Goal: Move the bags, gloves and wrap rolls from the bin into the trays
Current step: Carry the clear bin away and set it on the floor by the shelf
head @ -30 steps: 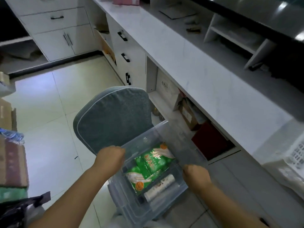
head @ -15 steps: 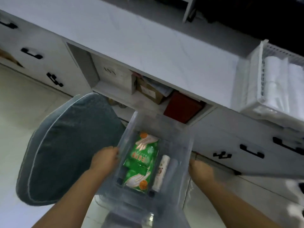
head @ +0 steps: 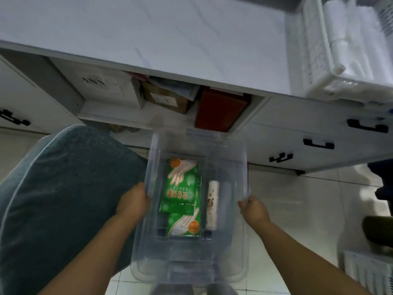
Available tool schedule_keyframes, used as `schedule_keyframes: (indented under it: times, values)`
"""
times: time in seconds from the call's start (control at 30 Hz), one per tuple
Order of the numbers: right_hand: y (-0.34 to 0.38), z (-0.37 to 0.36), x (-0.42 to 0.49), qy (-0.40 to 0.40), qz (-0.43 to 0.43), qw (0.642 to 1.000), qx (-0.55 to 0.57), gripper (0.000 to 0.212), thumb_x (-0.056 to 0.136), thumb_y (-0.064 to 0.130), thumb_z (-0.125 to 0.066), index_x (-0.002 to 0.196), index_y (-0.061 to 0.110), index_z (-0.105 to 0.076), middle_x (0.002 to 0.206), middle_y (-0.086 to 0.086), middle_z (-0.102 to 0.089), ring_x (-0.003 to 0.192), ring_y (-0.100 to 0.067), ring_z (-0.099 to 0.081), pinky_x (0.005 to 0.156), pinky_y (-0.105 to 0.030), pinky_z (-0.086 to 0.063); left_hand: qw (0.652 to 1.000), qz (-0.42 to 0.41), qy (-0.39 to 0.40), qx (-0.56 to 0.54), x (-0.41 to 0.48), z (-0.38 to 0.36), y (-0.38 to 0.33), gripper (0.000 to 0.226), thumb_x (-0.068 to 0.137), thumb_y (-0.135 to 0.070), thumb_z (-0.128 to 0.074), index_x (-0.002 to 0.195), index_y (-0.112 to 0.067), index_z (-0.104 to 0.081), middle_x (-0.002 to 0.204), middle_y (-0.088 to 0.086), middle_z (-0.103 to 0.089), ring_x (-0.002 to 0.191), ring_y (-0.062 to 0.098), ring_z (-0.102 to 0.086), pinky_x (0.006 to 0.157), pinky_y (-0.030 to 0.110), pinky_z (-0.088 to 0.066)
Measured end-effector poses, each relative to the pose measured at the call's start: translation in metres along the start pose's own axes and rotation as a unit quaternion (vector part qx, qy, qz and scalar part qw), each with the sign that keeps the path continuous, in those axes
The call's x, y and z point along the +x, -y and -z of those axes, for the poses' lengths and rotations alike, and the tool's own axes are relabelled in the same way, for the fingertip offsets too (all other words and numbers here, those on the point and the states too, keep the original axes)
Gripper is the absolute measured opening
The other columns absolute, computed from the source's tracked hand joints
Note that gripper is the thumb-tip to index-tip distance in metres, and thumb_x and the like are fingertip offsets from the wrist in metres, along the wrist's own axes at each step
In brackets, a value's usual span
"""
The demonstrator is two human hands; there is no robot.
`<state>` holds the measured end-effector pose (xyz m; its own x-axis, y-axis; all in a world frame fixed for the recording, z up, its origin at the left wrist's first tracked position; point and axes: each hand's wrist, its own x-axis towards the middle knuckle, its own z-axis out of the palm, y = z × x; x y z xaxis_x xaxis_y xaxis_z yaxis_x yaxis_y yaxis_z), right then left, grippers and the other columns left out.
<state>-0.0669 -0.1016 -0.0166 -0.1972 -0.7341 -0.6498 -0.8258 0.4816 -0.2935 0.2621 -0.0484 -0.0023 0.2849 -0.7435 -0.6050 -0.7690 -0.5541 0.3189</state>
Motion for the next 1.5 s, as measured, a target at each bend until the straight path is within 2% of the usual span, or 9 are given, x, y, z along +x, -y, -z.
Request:
schedule_keyframes:
  times: [0.27, 0.47, 0.7, 0.83, 0.97, 1.13, 1.23, 1.33, 1.5]
  values:
    - [-0.053, 0.031, -0.016, -0.045, -0.033, 0.996, 0.069, 0.016, 0.087, 0.027, -0.059, 0.076, 0.016, -0.054, 0.079, -0.008, -0.061, 0.072, -0.024, -0.056, 0.064, -0.027, -0.039, 0.998, -0.045, 0.001, 0.039, -0.014, -0.003, -0.058, 0.016, 0.085, -0.013, -0.056, 0.081, -0.009, -0.041, 0.091, 0.017, -0.06, 0.07, 0.024, -0.05, 0.056, 0.028, -0.037]
    - [-0.143, 0.086, -0.047, -0.076, -0.057, 0.988, 0.121, 0.017, 0.087, 0.023, -0.059, 0.076, 0.011, -0.055, 0.083, -0.015, -0.067, 0.077, -0.03, -0.063, 0.069, -0.032, -0.048, 0.991, -0.108, 0.007, 0.079, -0.052, -0.039, -0.144, 0.016, 0.083, -0.013, -0.054, 0.093, -0.002, -0.048, 0.094, 0.016, -0.06, 0.082, 0.031, -0.058, 0.061, 0.029, -0.041]
    - [-0.287, 0.167, -0.086, -0.132, -0.078, 0.974, 0.169, 0.02, 0.087, 0.027, -0.059, 0.074, 0.012, -0.056, 0.08, -0.011, -0.066, 0.075, -0.028, -0.061, 0.065, -0.031, -0.044, 0.973, -0.188, -0.006, 0.136, -0.127, -0.103, -0.276, 0.019, 0.082, -0.015, -0.056, 0.097, -0.004, -0.052, 0.099, 0.016, -0.063, 0.078, 0.028, -0.055, 0.062, 0.029, -0.039]
    - [-0.373, 0.217, -0.105, -0.171, -0.082, 0.965, 0.182, 0.026, 0.089, 0.028, -0.058, 0.069, 0.015, -0.05, 0.078, -0.011, -0.064, 0.071, -0.025, -0.059, 0.06, -0.027, -0.039, 0.961, -0.239, -0.01, 0.136, -0.171, -0.147, -0.357, 0.017, 0.082, -0.019, -0.057, 0.089, -0.005, -0.051, 0.098, 0.017, -0.063, 0.087, 0.033, -0.059, 0.065, 0.031, -0.043]
    - [-0.443, 0.261, -0.129, -0.231, -0.104, 0.942, 0.219, 0.028, 0.089, 0.026, -0.056, 0.066, 0.013, -0.048, 0.069, -0.007, -0.058, 0.066, -0.024, -0.055, 0.057, -0.03, -0.036, 0.944, -0.288, -0.012, 0.161, -0.208, -0.182, -0.436, 0.021, 0.081, -0.021, -0.057, 0.093, -0.003, -0.055, 0.102, 0.018, -0.065, 0.09, 0.034, -0.06, 0.068, 0.031, -0.042]
    - [-0.503, 0.312, -0.149, -0.317, -0.137, 0.903, 0.255, 0.022, 0.089, 0.024, -0.052, 0.072, 0.01, -0.049, 0.065, -0.007, -0.052, 0.064, -0.027, -0.051, 0.056, -0.032, -0.035, 0.918, -0.358, 0.021, 0.166, -0.246, -0.208, -0.527, 0.008, 0.079, -0.021, -0.057, 0.08, -0.015, -0.053, 0.08, 0.006, -0.06, 0.067, 0.021, -0.051, 0.059, 0.025, -0.037]
    - [-0.529, 0.34, -0.151, -0.359, -0.152, 0.882, 0.265, 0.023, 0.09, 0.025, -0.05, 0.074, 0.008, -0.049, 0.069, -0.01, -0.053, 0.068, -0.029, -0.052, 0.057, -0.033, -0.035, 0.907, -0.389, 0.023, 0.161, -0.257, -0.217, -0.576, 0.012, 0.08, -0.023, -0.058, 0.084, -0.012, -0.059, 0.076, 0.003, -0.057, 0.067, 0.021, -0.053, 0.056, 0.025, -0.037]
    - [-0.548, 0.367, -0.145, -0.388, -0.163, 0.868, 0.263, 0.03, 0.091, 0.026, -0.051, 0.065, 0.013, -0.044, 0.062, -0.003, -0.048, 0.057, -0.02, -0.046, 0.048, -0.028, -0.029, 0.899, -0.412, 0.018, 0.147, -0.262, -0.226, -0.621, 0.011, 0.08, -0.022, -0.059, 0.077, -0.016, -0.051, 0.071, 0.001, -0.053, 0.062, 0.02, -0.05, 0.05, 0.026, -0.034]
    - [-0.571, 0.417, -0.114, -0.416, -0.175, 0.853, 0.261, 0.035, 0.09, 0.024, -0.051, 0.06, 0.013, -0.039, 0.057, -0.003, -0.043, 0.051, -0.017, -0.038, 0.047, -0.029, -0.027, 0.898, -0.427, 0.003, 0.1, -0.246, -0.241, -0.693, 0.014, 0.077, -0.021, -0.062, 0.073, -0.017, -0.048, 0.071, 0.002, -0.051, 0.063, 0.022, -0.047, 0.043, 0.023, -0.027]
